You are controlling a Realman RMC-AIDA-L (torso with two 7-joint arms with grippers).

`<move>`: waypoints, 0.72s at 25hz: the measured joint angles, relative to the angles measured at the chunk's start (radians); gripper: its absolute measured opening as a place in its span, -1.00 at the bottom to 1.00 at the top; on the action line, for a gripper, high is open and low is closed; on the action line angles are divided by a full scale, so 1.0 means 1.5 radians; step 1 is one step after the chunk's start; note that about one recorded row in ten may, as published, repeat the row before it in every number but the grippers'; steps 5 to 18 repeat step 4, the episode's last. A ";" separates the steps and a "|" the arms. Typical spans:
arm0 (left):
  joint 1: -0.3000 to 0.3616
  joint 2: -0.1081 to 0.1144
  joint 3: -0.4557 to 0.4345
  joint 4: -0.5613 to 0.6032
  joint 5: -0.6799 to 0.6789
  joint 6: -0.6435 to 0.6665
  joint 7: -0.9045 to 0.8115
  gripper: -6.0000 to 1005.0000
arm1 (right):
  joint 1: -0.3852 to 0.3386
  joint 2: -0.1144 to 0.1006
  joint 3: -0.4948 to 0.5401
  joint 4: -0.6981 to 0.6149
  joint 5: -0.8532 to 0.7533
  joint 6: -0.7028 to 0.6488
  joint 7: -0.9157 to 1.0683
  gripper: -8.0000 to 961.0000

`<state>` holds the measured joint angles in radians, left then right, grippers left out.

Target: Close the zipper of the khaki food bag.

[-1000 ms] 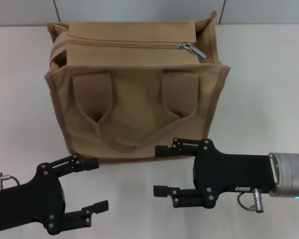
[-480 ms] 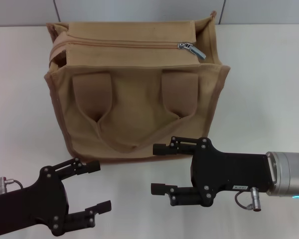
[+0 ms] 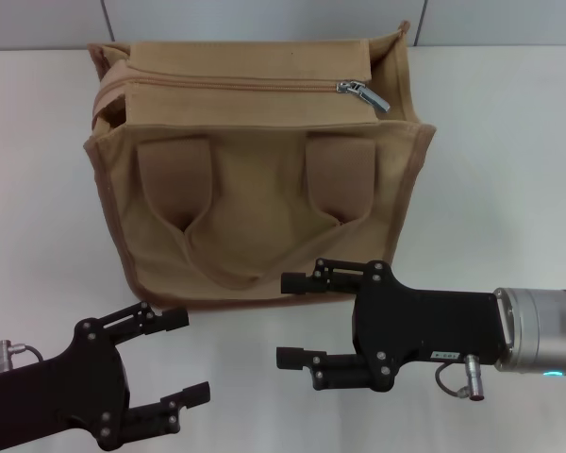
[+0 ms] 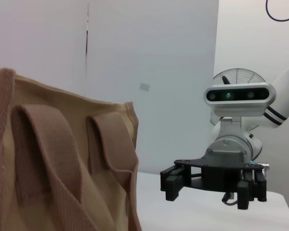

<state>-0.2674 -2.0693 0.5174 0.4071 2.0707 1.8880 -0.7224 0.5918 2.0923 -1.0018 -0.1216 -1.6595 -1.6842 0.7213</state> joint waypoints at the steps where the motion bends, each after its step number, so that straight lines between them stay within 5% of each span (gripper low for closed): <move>1: 0.000 0.000 0.000 -0.001 -0.001 0.000 0.000 0.55 | 0.002 0.000 0.000 0.004 0.000 0.000 -0.006 0.51; 18: 0.000 0.000 0.000 -0.002 -0.001 -0.001 0.000 0.55 | 0.002 0.000 0.000 0.009 0.000 0.000 -0.010 0.51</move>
